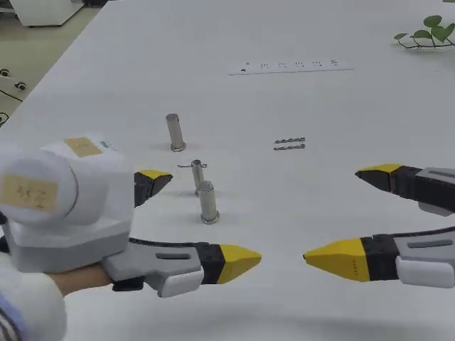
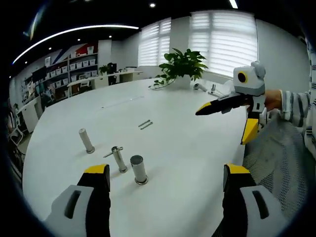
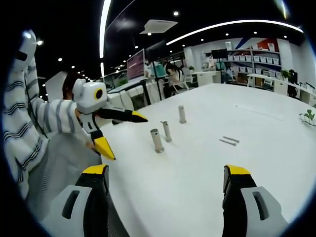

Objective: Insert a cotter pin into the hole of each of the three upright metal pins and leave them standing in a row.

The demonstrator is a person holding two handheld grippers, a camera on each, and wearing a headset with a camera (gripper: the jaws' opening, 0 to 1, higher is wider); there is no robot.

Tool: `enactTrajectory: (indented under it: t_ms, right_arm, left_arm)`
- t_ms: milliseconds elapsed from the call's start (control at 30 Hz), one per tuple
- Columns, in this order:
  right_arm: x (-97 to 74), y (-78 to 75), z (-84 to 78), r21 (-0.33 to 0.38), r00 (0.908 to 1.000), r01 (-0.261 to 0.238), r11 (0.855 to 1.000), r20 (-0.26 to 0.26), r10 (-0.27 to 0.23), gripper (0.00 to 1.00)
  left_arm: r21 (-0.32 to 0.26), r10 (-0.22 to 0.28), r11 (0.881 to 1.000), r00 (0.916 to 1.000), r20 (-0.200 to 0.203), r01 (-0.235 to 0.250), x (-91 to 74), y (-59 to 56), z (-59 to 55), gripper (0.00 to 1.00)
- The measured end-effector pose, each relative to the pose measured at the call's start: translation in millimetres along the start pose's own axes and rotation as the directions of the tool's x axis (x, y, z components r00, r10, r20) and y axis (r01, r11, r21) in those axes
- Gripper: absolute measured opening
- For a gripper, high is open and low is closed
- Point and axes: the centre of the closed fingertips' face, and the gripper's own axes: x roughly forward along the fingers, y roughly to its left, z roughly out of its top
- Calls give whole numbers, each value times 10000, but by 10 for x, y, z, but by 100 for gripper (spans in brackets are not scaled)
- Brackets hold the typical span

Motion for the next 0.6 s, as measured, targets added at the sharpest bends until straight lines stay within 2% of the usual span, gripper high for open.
enactTrajectory:
  t_ms: [67, 167, 300, 400, 467, 533, 567, 600]
  right_arm:
    - [3, -15, 7, -59, 10000, -14, 10000, -92, 13, 98]
    - [12, -55, 22, -244, 9995, -60, 9997, -299, 53, 97]
    - [24, -145, -26, -425, 9932, -328, 9986, -1133, 278, 97]
    - [29, -248, -15, -745, 9870, -437, 9963, -1577, 315, 96]
    - [24, -325, -7, -1002, 9788, -578, 9933, -2016, 366, 95]
    - [24, -399, 2, -1293, 9683, -752, 9888, -2462, 415, 95]
    - [24, -456, 8, -1529, 9600, -852, 9846, -2770, 401, 94]
    - [29, -491, 19, -1648, 9555, -900, 9822, -2923, 385, 94]
  left_arm:
    - [-260, -219, 9994, 9997, -88, 217, -39, -34, -24, 100]
    - [-147, -241, 9996, 9997, -52, 240, -80, -40, -50, 99]
    - [-428, -434, 9981, 9990, 143, 440, -112, -56, -77, 99]
    - [-565, -556, 9968, 9984, 50, 558, -126, -71, -115, 99]
    - [-508, -558, 9972, 9984, 1, 557, -148, -66, -123, 99]
    - [-504, -553, 9972, 9984, 117, 558, -179, -60, -106, 99]
    - [-558, -576, 9967, 9982, 179, 585, -192, -56, -100, 99]
    - [-616, -582, 9963, 9981, 203, 594, -200, -53, -100, 99]
